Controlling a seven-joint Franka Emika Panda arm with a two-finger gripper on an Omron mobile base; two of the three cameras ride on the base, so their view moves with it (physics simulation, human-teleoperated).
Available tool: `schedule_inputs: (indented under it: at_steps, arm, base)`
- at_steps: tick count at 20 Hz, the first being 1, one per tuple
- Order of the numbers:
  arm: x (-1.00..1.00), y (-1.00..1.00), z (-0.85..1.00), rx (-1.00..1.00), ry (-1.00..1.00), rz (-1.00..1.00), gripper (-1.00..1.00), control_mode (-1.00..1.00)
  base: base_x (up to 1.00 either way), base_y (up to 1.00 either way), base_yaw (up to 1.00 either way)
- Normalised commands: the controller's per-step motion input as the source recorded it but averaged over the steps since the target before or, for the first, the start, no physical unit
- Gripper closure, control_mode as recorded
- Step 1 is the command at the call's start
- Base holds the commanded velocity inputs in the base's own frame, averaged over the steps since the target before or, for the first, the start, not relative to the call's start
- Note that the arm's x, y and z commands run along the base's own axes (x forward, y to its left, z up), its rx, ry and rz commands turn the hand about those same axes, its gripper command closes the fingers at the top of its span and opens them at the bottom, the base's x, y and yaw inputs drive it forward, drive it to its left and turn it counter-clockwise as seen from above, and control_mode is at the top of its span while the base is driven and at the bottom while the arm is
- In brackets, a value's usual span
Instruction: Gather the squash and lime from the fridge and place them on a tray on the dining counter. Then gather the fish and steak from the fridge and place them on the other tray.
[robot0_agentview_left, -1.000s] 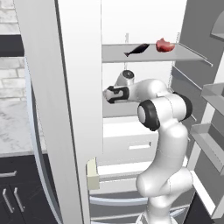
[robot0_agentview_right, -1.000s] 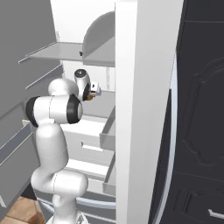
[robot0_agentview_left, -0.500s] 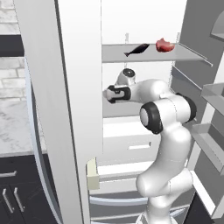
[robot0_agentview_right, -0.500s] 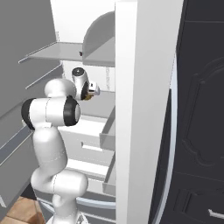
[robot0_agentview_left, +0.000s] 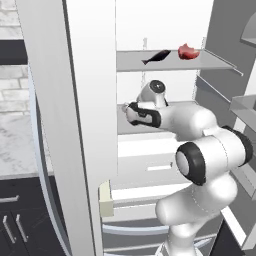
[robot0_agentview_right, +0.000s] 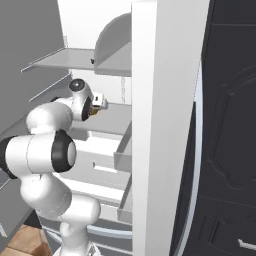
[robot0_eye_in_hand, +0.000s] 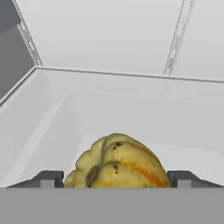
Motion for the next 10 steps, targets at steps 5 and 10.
schedule_inputs:
  at_steps: [5,10]
  arm:
    - [-0.99,-0.02,0.59,0.02,0.0,0.0,1.0,-1.0]
    - [-1.0,-0.02,0.51,0.0,0.0,0.0,1.0,-1.0]
  base:
    - [0.0,0.0,0.0]
    - [0.0,0.0,0.0]
